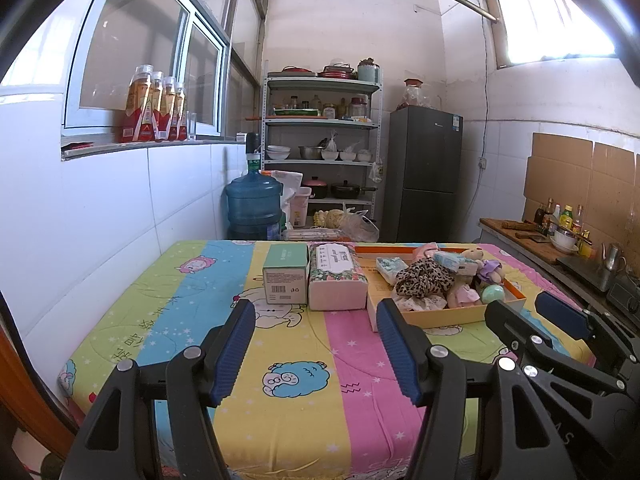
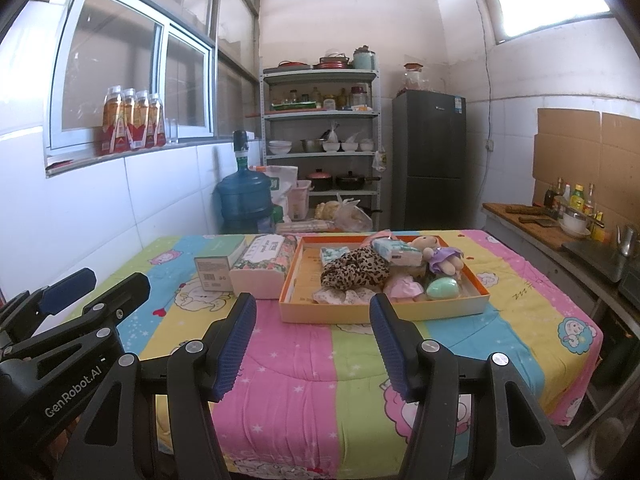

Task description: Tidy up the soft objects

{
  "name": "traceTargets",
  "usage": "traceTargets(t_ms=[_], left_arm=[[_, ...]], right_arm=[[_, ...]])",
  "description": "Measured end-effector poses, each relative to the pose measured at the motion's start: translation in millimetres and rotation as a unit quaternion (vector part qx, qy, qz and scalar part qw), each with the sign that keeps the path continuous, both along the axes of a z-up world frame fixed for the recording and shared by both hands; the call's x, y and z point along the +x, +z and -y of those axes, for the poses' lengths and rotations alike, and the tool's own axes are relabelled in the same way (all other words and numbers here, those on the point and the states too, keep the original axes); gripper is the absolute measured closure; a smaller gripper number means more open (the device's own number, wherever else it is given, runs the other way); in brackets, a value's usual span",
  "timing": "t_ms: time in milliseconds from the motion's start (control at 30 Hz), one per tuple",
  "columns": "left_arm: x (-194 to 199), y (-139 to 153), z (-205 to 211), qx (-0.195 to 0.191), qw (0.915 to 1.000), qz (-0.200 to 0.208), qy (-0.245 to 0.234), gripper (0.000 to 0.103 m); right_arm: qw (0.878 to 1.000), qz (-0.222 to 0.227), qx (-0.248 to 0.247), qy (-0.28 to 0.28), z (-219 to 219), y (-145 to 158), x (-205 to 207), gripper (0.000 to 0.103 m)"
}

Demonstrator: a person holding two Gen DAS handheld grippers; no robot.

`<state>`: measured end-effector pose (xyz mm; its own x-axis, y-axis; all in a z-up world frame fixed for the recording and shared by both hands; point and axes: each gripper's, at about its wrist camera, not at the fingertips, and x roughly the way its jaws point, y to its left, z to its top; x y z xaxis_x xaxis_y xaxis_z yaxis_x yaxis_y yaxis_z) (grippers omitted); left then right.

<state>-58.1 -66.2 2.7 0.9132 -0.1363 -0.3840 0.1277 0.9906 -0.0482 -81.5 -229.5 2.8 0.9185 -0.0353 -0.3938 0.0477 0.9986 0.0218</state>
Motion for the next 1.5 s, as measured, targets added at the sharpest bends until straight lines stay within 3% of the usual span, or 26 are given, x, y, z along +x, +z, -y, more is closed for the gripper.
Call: traceTargets(t_ms=[1500], left_arm=[[-0.5, -1.7, -0.2, 0.001, 1.0, 0.0, -0.001, 0.04]], right_arm=[[1.0, -0.002, 0.002, 0.002, -2.0, -0.7, -0.9, 0.042]])
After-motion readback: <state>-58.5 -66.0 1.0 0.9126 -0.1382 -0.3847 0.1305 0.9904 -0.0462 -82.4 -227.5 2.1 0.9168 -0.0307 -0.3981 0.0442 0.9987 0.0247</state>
